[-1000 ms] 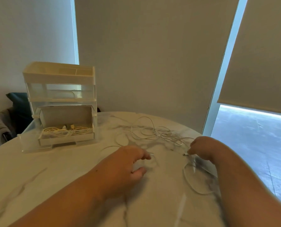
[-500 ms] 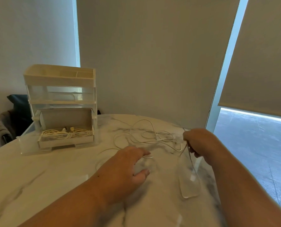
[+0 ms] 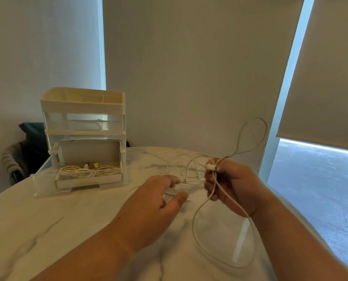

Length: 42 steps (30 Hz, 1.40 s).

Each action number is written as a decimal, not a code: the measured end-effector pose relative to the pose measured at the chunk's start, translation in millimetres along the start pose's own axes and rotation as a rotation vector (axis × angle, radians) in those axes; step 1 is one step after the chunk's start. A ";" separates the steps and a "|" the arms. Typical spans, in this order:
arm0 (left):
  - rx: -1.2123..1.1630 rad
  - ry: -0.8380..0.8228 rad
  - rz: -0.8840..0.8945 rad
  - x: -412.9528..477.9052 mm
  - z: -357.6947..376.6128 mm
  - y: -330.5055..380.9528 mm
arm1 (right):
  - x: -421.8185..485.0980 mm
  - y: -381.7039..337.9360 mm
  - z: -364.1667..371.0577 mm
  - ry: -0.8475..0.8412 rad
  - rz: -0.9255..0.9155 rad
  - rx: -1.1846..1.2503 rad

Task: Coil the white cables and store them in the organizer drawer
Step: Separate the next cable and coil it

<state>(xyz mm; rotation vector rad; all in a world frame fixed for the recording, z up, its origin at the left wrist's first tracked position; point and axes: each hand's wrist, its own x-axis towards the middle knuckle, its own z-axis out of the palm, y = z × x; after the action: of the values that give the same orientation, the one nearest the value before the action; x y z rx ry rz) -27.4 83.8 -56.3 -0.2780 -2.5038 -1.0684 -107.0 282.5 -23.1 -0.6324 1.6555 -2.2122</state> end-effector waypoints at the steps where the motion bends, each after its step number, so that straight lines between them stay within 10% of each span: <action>1: -0.074 0.006 -0.008 -0.2 -1.0 2.1 | 0.2 3.7 4.6 -0.033 0.003 -0.015; 7: -0.385 -0.202 -0.086 -6.4 -2.9 17.5 | -1.3 17.5 23.5 -0.050 -0.055 -0.239; 15: -0.203 -0.046 -0.143 0.2 -7.8 13.3 | 3.8 19.6 28.3 0.249 -0.191 -0.296; 25: -0.467 0.095 -0.348 9.2 -22.6 1.3 | 5.5 18.4 24.7 0.206 -0.183 -0.022; 42: -0.387 0.066 -0.230 5.6 -25.8 10.7 | -1.3 15.1 14.1 -0.338 -0.143 0.263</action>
<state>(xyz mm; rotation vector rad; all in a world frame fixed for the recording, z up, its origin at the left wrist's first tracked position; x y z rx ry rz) -21.5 72.6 -30.8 -0.0587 -2.2950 -1.6282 -98.9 267.1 -34.5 -1.0098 1.1641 -2.2156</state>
